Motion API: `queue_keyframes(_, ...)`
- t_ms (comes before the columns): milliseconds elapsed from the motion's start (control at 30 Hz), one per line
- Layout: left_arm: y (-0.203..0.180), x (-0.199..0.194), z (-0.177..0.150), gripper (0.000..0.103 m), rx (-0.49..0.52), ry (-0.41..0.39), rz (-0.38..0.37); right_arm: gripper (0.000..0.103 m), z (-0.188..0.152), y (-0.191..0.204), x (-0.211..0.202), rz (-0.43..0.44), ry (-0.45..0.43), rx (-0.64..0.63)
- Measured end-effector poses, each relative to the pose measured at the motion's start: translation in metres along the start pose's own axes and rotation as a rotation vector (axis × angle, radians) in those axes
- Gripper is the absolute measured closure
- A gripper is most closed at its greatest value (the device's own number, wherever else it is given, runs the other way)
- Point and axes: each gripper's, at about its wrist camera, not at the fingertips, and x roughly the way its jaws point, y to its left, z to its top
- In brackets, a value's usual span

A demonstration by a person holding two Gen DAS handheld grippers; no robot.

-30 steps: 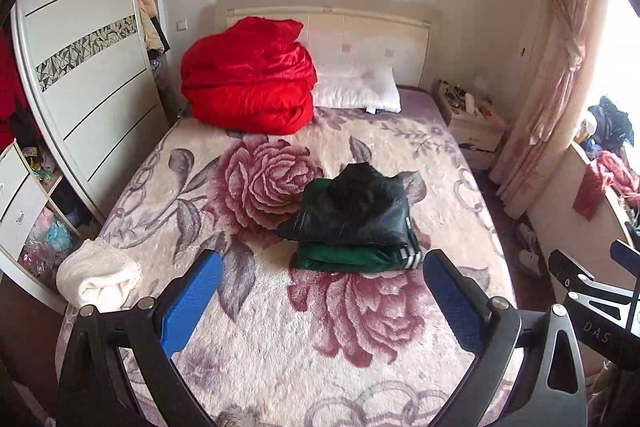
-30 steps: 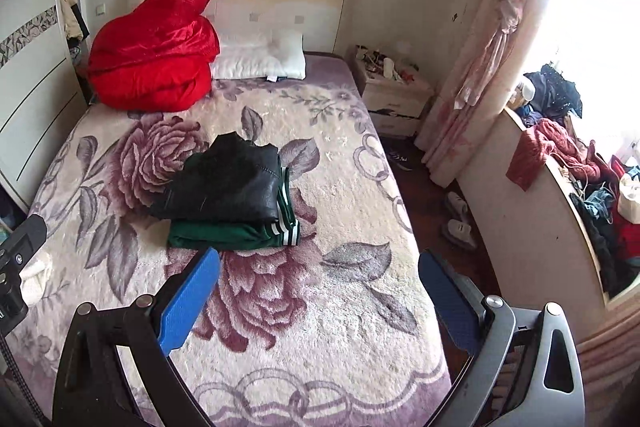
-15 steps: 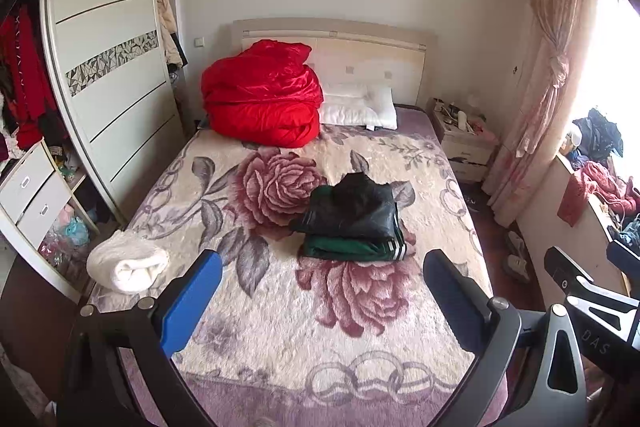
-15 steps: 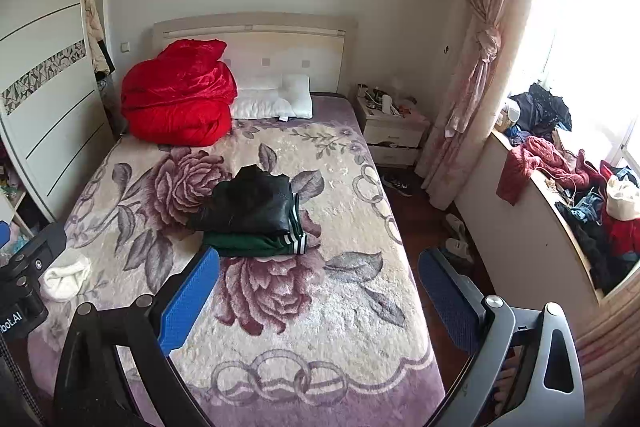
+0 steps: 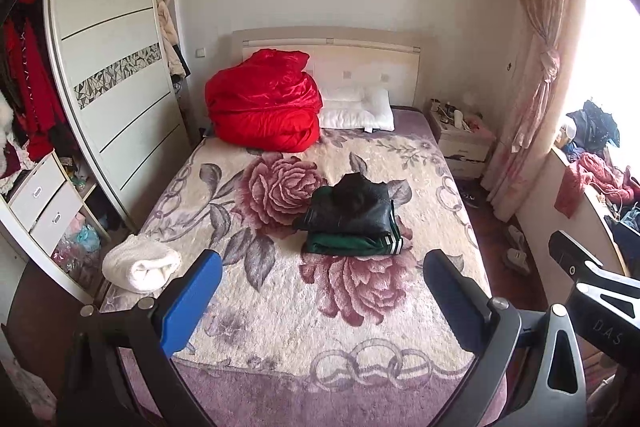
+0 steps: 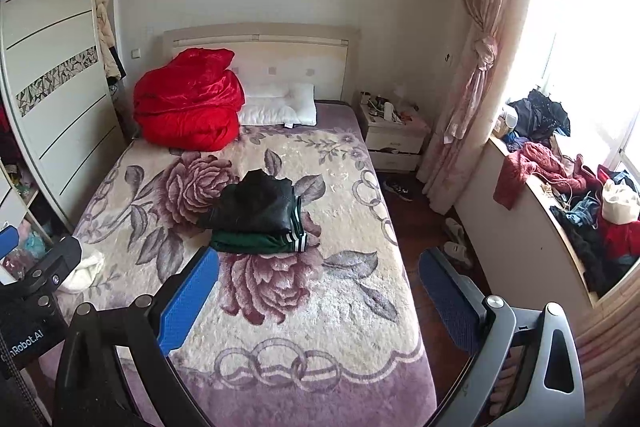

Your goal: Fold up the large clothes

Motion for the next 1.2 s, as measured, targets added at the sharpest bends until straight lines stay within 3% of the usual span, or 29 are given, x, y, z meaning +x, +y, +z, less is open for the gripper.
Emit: queue_keyframes(1200,-0.005,-0.016,-0.003,0.0,0.0,-0.028,0.01,0.001,-0.003,-0.008,-0.025,0.019,-0.03,0.004)
